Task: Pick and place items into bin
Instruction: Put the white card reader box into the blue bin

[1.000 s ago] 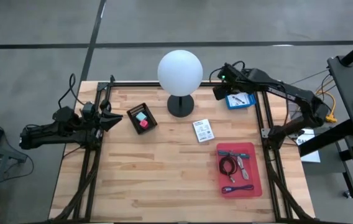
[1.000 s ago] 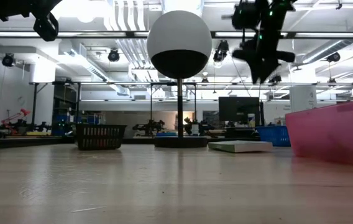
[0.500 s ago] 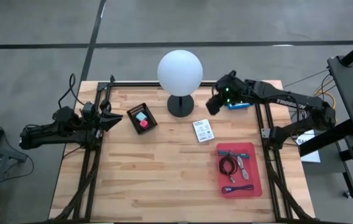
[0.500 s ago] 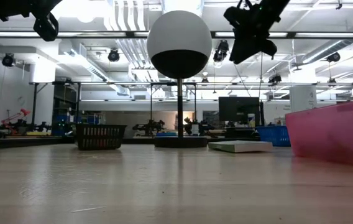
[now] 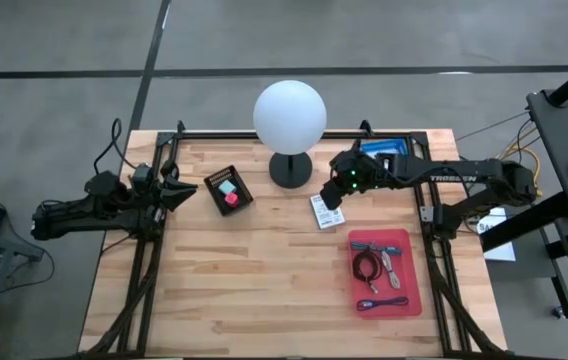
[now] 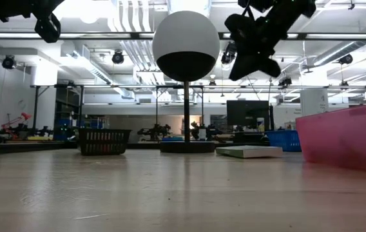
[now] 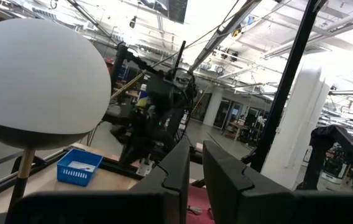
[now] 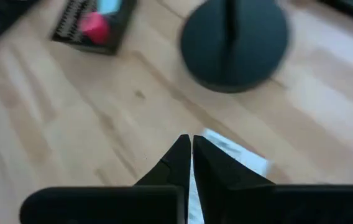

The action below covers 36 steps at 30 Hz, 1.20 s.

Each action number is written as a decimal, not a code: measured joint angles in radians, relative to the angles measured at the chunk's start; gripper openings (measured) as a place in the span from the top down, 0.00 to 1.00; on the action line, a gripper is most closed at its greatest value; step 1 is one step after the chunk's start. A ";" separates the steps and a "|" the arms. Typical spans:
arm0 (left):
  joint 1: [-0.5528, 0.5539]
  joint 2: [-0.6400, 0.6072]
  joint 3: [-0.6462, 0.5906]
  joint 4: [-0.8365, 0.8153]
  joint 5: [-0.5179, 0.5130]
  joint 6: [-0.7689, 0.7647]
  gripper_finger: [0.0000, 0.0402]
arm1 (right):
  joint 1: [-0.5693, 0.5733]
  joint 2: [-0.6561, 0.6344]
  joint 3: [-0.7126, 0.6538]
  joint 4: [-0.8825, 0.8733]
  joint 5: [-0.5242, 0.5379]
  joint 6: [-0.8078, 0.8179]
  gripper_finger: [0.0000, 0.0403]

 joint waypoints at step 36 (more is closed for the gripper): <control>0.000 0.000 0.000 -0.004 0.000 -0.022 0.93 | 0.003 0.006 -0.471 0.287 0.161 0.432 0.98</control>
